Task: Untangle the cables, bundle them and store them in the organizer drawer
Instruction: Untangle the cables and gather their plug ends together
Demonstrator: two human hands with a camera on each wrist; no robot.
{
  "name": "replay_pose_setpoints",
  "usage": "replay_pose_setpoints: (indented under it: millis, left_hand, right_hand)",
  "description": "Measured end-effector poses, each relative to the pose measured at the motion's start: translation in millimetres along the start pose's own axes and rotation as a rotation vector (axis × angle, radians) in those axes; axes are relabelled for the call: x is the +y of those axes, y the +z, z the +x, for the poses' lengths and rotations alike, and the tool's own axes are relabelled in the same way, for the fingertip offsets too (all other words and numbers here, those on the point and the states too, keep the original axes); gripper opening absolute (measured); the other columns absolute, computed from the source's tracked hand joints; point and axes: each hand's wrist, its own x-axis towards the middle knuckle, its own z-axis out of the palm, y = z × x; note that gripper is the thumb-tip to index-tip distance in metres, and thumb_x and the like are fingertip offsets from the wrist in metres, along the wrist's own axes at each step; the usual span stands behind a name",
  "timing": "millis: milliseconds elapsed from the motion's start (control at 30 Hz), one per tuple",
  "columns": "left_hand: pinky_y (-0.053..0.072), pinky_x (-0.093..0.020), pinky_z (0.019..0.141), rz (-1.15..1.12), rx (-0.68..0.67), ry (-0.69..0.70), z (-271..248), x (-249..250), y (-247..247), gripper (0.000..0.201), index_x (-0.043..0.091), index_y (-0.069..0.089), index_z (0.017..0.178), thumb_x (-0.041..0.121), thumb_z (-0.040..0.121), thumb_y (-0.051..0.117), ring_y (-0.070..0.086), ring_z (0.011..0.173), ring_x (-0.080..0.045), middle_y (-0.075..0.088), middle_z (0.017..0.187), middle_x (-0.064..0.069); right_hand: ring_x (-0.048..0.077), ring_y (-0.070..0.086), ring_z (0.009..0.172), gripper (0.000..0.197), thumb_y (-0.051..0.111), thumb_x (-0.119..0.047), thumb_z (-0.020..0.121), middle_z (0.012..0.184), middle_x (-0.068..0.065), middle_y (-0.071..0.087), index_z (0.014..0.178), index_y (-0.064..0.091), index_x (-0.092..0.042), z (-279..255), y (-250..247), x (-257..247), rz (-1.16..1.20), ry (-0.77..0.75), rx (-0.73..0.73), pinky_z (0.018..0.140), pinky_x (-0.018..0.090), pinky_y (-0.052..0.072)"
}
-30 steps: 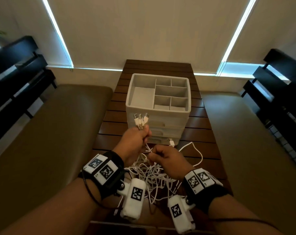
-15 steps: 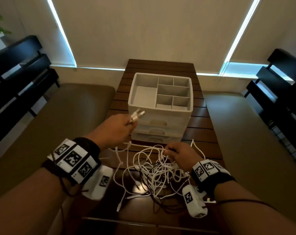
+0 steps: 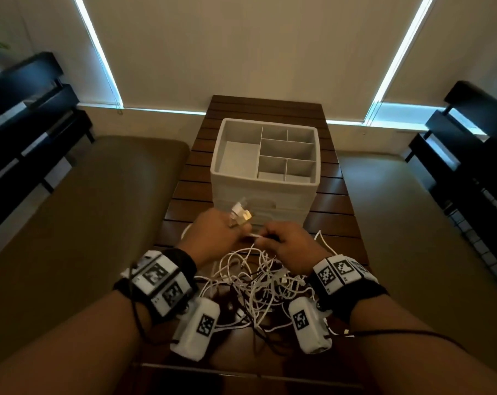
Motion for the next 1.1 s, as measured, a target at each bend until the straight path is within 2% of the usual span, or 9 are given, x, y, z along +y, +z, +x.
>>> replay_pose_setpoints:
  millis: [100,233,367,467,567,667,867,1000,1100]
  left_hand:
    - [0.044,-0.031,0.063,0.08,0.208,-0.125,10,-8,-39,0.021,0.012,0.067,0.08,0.032,0.088,0.068,0.062,0.074,-0.025,0.065,0.076,-0.007]
    - [0.04,-0.029,0.064,0.435,0.205,-0.146,4,-8,-55,0.018,0.014,0.067,0.093,0.03,0.085,0.069,0.061,0.078,-0.027,0.064,0.085,-0.007]
    - [0.043,-0.03,0.056,0.132,0.022,0.001,-7,7,-12,0.038,0.015,0.066,0.074,0.05,0.087,0.063,0.06,0.062,-0.018,0.065,0.069,-0.001]
    - [0.042,-0.031,0.054,0.066,-0.04,0.021,-8,6,7,0.039,0.013,0.066,0.07,0.048,0.087,0.064,0.057,0.056,-0.017,0.063,0.063,-0.004]
    - [0.033,-0.025,0.05,-0.094,0.095,-0.002,-6,7,-2,0.039,0.016,0.055,0.058,0.035,0.091,0.065,0.044,0.049,-0.012,0.051,0.054,0.001]
    - [0.031,-0.027,0.05,-0.185,0.286,-0.008,1,5,-26,0.04,0.009,0.052,0.058,0.029,0.089,0.067,0.038,0.048,-0.013,0.044,0.053,0.001]
    - [0.034,-0.029,0.054,0.234,0.138,-0.088,6,-11,-35,0.034,0.016,0.054,0.061,0.031,0.091,0.059,0.05,0.06,-0.022,0.057,0.064,-0.004]
    - [0.041,-0.03,0.067,0.457,0.145,-0.198,6,-23,-40,0.012,0.017,0.056,0.086,0.028,0.09,0.059,0.057,0.08,-0.028,0.067,0.097,-0.012]
    - [0.045,-0.031,0.07,0.336,0.311,-0.089,-1,-14,-38,0.025,0.02,0.054,0.106,0.032,0.087,0.066,0.06,0.084,-0.025,0.065,0.097,-0.004]
  right_hand:
    - [0.016,0.055,0.065,0.018,0.06,-0.023,0.092,0.069,0.003,0.06,0.079,0.06,-0.012,-8,-4,28,0.011,0.144,0.007,0.069,0.036,0.05]
    - [0.014,0.054,0.063,0.023,0.058,-0.026,0.093,0.068,0.003,0.06,0.076,0.06,-0.011,-6,-6,31,-0.041,0.167,0.021,0.068,0.037,0.05]
    - [0.006,0.05,0.058,0.019,0.058,-0.024,0.094,0.065,-0.008,0.055,0.075,0.062,-0.02,5,-3,-2,-0.038,0.05,-0.005,0.06,0.024,0.041]
    - [0.004,0.053,0.062,0.016,0.058,-0.025,0.093,0.069,-0.009,0.059,0.077,0.062,-0.025,10,-3,-12,0.032,-0.019,0.044,0.06,0.021,0.044]
    - [0.013,0.057,0.07,0.016,0.058,-0.026,0.093,0.077,0.001,0.062,0.085,0.064,-0.013,2,-2,4,-0.058,0.082,-0.02,0.069,0.032,0.048]
    - [0.016,0.059,0.079,0.014,0.055,-0.027,0.093,0.083,-0.002,0.06,0.084,0.061,-0.018,-10,5,38,-0.289,0.257,-0.151,0.076,0.033,0.049]
    - [0.016,0.06,0.069,0.02,0.051,-0.021,0.096,0.071,-0.002,0.062,0.079,0.061,-0.016,-3,-10,18,-0.059,0.246,0.098,0.075,0.038,0.052]
    - [0.018,0.067,0.069,0.021,0.054,-0.022,0.095,0.073,0.005,0.07,0.082,0.065,-0.011,-4,-28,-10,0.204,0.131,0.251,0.068,0.035,0.054]
    - [0.016,0.064,0.068,0.02,0.052,-0.029,0.095,0.074,0.003,0.068,0.081,0.063,-0.019,-5,-21,-12,-0.073,0.168,0.116,0.067,0.035,0.053]
